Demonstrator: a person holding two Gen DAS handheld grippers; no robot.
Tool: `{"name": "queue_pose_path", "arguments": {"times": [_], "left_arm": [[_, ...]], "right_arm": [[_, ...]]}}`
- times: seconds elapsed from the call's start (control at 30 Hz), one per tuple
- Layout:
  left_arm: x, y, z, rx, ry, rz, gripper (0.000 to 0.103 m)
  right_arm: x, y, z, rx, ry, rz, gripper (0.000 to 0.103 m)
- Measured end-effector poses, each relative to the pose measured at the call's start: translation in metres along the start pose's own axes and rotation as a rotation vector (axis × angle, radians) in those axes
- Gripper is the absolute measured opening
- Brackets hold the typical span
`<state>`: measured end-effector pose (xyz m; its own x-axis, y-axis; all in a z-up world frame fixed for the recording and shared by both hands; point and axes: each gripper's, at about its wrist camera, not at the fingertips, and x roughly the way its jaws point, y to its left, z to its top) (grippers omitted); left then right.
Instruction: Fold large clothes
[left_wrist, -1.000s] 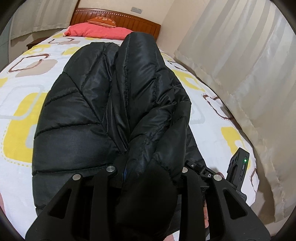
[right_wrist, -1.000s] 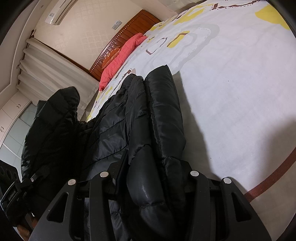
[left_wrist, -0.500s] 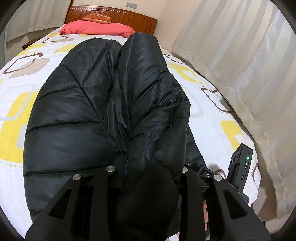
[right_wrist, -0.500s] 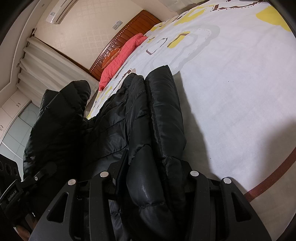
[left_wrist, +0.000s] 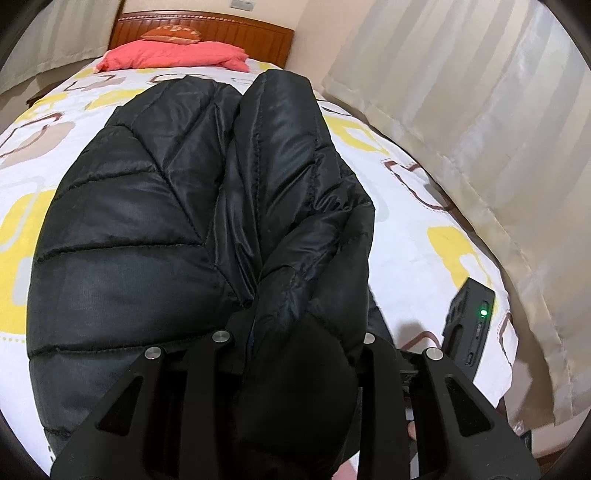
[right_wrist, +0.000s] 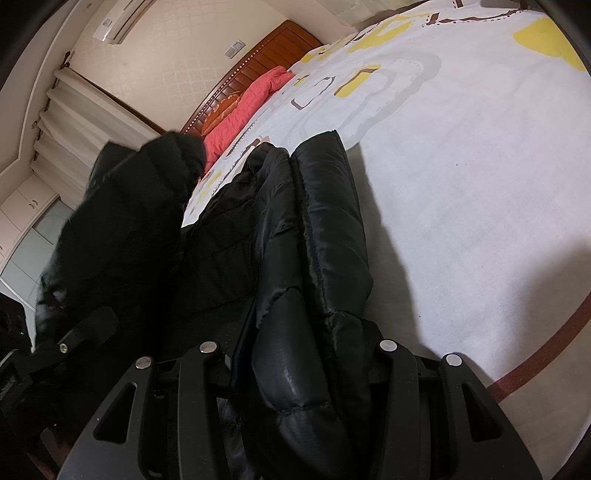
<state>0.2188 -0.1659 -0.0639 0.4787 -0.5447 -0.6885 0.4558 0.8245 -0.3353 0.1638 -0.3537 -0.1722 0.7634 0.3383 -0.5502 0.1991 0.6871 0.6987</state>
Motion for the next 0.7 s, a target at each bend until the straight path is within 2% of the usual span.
{"name": "queue_pose_path", "arguments": {"times": [0.3,0.7], "left_arm": [[0.016,-0.024,-0.008,0.069,0.031,-0.024,0.028],[0.021,-0.024,-0.008,0.076,0.036,-0.026,0.028]], "right_arm": [[0.000,-0.003,0.005,-0.006,-0.002,-0.009,0.042],[0.003,-0.007,0.009,-0.008,-0.004,-0.017,0.041]]}}
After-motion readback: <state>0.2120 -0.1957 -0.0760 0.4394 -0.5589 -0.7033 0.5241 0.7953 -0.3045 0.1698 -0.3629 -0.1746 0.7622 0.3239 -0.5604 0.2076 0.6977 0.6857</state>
